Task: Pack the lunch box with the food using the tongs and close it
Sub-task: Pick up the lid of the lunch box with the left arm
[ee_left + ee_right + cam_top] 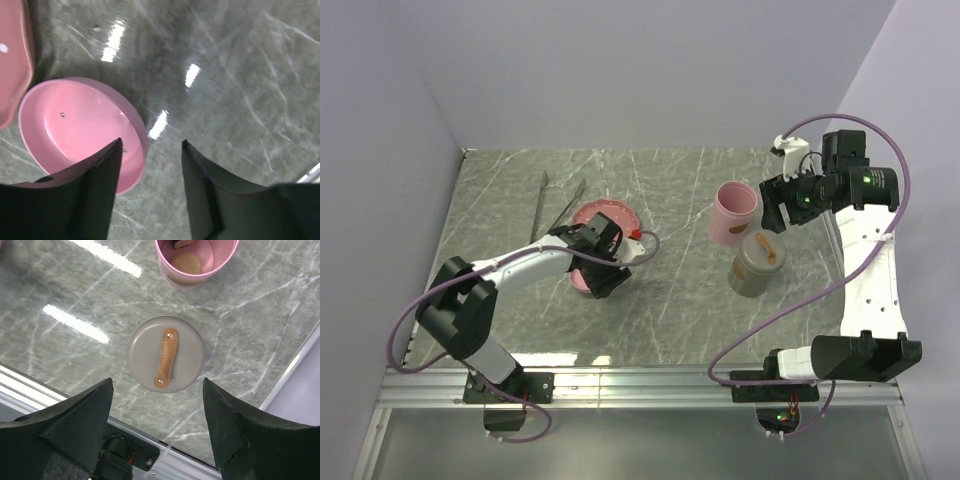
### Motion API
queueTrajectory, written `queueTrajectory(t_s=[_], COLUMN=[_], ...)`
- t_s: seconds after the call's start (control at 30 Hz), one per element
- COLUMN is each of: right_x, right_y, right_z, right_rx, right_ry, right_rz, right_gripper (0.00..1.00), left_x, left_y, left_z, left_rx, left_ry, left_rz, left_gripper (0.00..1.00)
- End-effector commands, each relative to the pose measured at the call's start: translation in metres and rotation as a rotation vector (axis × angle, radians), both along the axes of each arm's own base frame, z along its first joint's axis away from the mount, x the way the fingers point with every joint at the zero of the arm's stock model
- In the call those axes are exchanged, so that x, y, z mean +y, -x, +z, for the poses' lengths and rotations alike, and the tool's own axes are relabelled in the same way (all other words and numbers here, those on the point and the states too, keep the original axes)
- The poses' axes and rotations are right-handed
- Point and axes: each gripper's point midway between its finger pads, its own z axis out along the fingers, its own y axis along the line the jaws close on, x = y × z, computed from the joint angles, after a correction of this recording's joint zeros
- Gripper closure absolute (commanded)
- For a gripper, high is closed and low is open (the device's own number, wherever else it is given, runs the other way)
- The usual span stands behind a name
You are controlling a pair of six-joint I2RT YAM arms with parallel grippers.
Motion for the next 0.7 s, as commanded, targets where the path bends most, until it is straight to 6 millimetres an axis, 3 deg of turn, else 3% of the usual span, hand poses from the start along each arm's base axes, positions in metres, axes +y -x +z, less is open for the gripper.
queueTrajectory(t_s=[0.0, 0.33, 0.43, 0.5, 0.67], right_x=[0.006, 0.006, 0.006, 0.005, 0.011], right_y=[0.009, 0.015, 0.013, 0.012, 0.007], right_z=[0.022, 0.038, 0.043, 0.049, 0.071], right_rx=[-0.043, -0.085, -0.104, -0.125, -0.214], right_ry=[-0.064, -0.102, -0.113, -0.127, -0.194], right_rz=[-0.018, -0.035, -0.048, -0.062, -0.070], right_gripper=[0.20, 0.18, 0.18, 0.18, 0.17], left_x=[-0.012, -0.014, -0.016, -0.020, -0.053], left_y=[-0.021, -0.023, -0.020, -0.020, -0.016], left_z=[0.009, -0.017, -0.018, -0.010, 0.054], left_rx=[-0.054, 0.024, 0.043, 0.050, 0.079], left_ry=[-0.010, -0.091, -0.087, -0.065, 0.137], left_rz=[0.109, 0.174, 0.185, 0.194, 0.168], left_gripper=[0.45, 0.71, 0.86, 1.00, 1.00])
